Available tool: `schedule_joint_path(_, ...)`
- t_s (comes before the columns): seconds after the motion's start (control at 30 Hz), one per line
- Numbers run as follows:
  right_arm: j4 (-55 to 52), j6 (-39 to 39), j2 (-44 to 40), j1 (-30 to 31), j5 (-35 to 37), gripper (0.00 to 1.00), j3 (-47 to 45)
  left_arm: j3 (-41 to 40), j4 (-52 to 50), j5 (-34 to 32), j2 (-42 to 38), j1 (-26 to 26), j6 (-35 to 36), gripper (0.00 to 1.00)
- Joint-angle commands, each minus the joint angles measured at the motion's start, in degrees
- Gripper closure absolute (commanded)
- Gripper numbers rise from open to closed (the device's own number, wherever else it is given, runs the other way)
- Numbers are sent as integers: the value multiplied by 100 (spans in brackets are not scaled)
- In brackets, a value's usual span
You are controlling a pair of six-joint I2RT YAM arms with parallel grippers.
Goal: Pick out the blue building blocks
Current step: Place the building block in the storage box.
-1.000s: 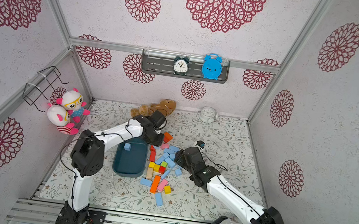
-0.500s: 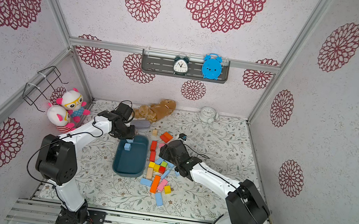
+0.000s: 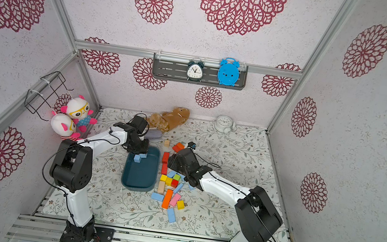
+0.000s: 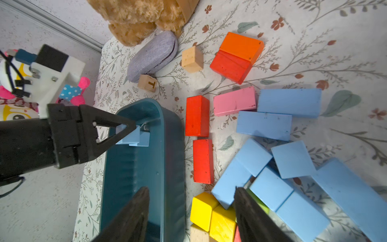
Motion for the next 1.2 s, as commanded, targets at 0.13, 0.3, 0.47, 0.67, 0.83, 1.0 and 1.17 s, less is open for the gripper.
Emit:
schedule_joint_path(0.13, -73, -224, 116, 93, -27, 32, 411, 26, 85, -142, -13, 6, 37, 48)
schedule_joint_path(0.3, -386, -371, 291, 142, -42, 32, 822, 91, 42, -136, -274, 27, 116, 42)
schedule_joint_path(0.47, -503, -397, 875, 251, -289, 32, 1476, -314, 386, 0, -992, 415, 186, 28)
schedule_joint_path(0.67, -1341, -795, 2180, 351, -743, 31, 3133, -1214, 892, 704, -1517, 1605, -269, 27)
schedule_joint_path(0.83, -1662, -1065, 3089, 367, -1021, 29, 4039, -2027, 1479, 1203, -1891, 2242, -641, 25)
schedule_joint_path(1.0, -2066, -1324, 3968, 365, -907, 29, 5034, -2343, 1743, 1391, -2012, 2356, -727, 24)
schedule_joint_path(1.17, -2081, -1377, 4452, 353, -881, 30, 5581, -2428, 1802, 1563, -1968, 2356, -811, 24)
